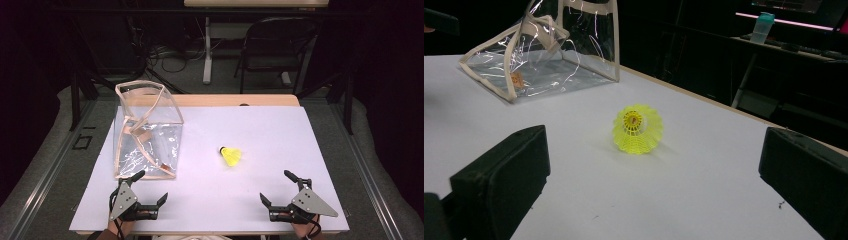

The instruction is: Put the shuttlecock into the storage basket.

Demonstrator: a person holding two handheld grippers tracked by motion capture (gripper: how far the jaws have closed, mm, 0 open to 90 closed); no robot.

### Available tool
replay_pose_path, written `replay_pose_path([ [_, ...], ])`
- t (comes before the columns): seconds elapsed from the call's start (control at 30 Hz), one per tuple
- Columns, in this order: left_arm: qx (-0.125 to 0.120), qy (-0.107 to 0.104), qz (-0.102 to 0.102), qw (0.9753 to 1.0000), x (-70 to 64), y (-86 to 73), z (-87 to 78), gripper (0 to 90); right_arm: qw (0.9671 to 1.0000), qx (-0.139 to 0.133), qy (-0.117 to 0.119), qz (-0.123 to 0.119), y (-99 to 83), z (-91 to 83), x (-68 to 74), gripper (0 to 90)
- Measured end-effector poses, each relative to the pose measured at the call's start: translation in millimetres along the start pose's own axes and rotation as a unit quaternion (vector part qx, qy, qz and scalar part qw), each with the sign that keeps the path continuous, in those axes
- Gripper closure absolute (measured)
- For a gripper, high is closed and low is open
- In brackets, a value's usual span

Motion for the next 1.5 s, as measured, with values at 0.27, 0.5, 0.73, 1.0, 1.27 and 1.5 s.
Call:
replay_pose_path([
  [0.27,0.005,0.003,0.001,1.0,-0.1,-1.0,2.8,0.0,1.0,0.0,0.006,0.003,-1.1,0.9,-1.4,0.0],
  [0.5,0.0,-0.007,0.004,1.0,-1.4,0.1,1.5,0.0,1.0,0.007,0.006,-0.004,0.1,3.1,0.4,0.0],
  [0.73,-0.004,-0.011,0.001,0.9999,-0.8,0.7,1.4,0.0,0.9998,0.016,0.012,0.003,1.1,8.2,-0.6,0.0],
  [1.0,-0.004,-0.012,0.004,0.9999,-1.1,0.7,2.1,0.0,0.9993,0.024,0.021,0.016,2.8,16.7,-5.7,0.0],
  [1.27,-0.001,-0.012,0.007,0.9999,-2.1,0.3,3.2,0.0,0.9989,0.029,0.031,0.021,6.2,28.2,-12.9,0.0],
  [1.5,-0.001,-0.012,0.008,0.9999,-2.0,0.3,3.1,0.0,0.998,0.041,0.043,0.022,6.6,45.0,-24.1,0.0],
])
Point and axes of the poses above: each handheld gripper's, and its own axes: z roughly forward along the jaws, y roughly out of its top, x roughly to its left, the point moved 5 cm from there along z, roughly forward along the jaws, and after that the axes turned 15 degrees about y, right-handed, at the moved point
